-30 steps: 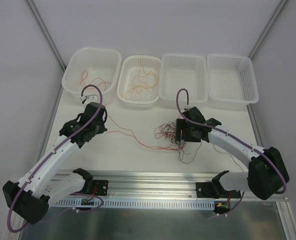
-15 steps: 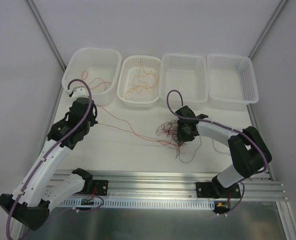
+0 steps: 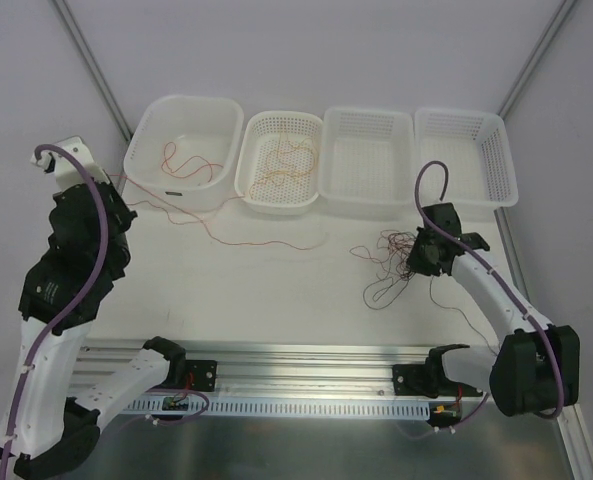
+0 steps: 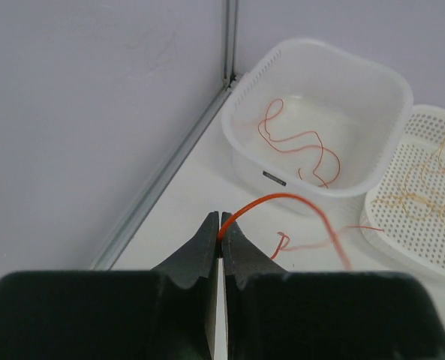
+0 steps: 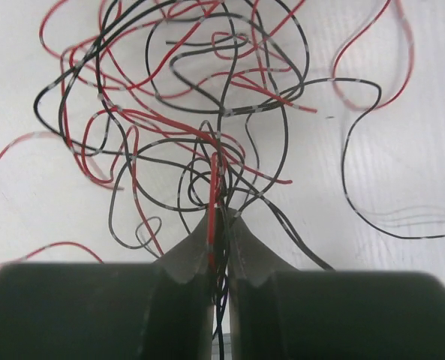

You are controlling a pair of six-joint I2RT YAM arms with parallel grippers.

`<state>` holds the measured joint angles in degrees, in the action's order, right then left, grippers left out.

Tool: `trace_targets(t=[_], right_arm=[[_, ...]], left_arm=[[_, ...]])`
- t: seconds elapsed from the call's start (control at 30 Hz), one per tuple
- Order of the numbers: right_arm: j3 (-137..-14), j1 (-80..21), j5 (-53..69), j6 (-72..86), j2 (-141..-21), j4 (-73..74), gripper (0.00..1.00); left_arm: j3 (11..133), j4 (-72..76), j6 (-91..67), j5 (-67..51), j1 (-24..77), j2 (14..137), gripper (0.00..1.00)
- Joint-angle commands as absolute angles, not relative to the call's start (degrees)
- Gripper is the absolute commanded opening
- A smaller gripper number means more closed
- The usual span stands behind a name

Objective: Untangle the cables

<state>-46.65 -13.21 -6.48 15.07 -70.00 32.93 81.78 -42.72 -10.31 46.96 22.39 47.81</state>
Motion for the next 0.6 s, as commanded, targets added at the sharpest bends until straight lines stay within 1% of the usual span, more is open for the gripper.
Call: trace_targets(t=[0.0,0.13,0.33,0.43,0.57], right_arm=[[-49.1,-9.7,-4.7,13.8,-65.8,38.2,0.09],[-50.8,-9.1,-1.1,13.4,-63.7,38.7,0.08],[-50.9,-9.8,3.4,12.5,-62.1,38.1,0.08],[-50.5,-11.0,5.8,11.4,-61.0,38.1,0.09],[-49.6,-13.3,6.5,10.7,-58.9,37.3,0.13]], left_arm=[[87.8,-42.5,-4.7,52.8,21.7,49.0,0.0],[91.2,-42.2,-4.0,48.1,21.7,51.1,0.0],[91.8,-40.6,-3.5,41.9,21.6,57.0,0.0],[92.4,-39.6,-3.3,40.3,21.4,59.5,0.0],[93.4,-38.9,-3.1,38.6,19.6,62.2,0.0]])
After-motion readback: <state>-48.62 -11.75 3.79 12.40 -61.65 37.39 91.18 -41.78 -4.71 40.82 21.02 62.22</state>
